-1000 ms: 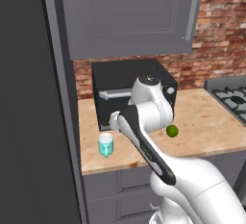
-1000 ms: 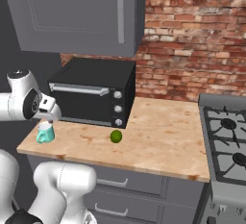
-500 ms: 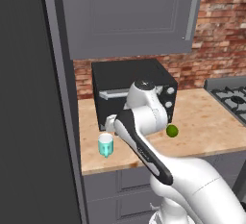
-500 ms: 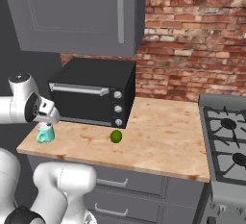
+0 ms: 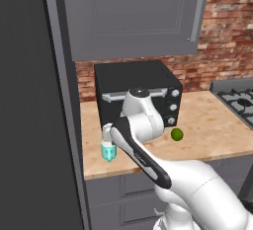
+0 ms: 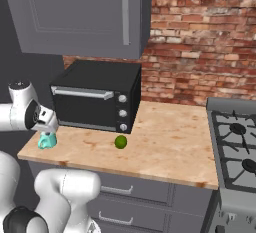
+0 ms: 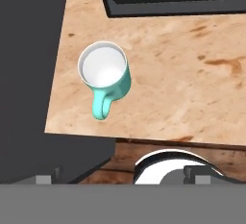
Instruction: Pick the mug from the counter and place it inside the microwave. Then close the microwave.
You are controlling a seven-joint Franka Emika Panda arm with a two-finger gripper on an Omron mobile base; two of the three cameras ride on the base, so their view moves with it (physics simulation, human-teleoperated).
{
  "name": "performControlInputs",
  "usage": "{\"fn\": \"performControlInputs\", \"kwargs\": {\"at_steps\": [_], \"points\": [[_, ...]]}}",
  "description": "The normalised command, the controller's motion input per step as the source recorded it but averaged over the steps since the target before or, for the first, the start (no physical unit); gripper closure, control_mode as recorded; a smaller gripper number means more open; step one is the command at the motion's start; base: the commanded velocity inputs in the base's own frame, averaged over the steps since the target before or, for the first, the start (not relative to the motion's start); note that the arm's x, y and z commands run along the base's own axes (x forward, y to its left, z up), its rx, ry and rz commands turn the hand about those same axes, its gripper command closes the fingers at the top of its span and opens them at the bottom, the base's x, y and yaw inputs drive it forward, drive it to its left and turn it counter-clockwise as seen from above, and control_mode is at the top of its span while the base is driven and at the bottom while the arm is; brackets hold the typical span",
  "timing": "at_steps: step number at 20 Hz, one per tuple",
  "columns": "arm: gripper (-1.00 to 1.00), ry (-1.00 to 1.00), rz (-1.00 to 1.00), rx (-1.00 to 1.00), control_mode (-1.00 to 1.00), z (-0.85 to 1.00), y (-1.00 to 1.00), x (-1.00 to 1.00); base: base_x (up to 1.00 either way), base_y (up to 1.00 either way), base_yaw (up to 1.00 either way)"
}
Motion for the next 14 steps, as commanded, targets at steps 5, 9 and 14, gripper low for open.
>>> {"fn": "performControlInputs", "kwargs": {"at_steps": [5,9,14], "points": [[-1.0,0.0,0.0,0.0,-1.0,-0.38,0.3,0.11,0.0,0.0,0.0],[-1.0,0.0,0.0,0.0,-1.0,-0.39,0.06,0.13,0.0,0.0,0.0],[-1.0,0.0,0.0,0.02,-1.0,-0.26,0.01,0.15,0.0,0.0,0.0]]}}
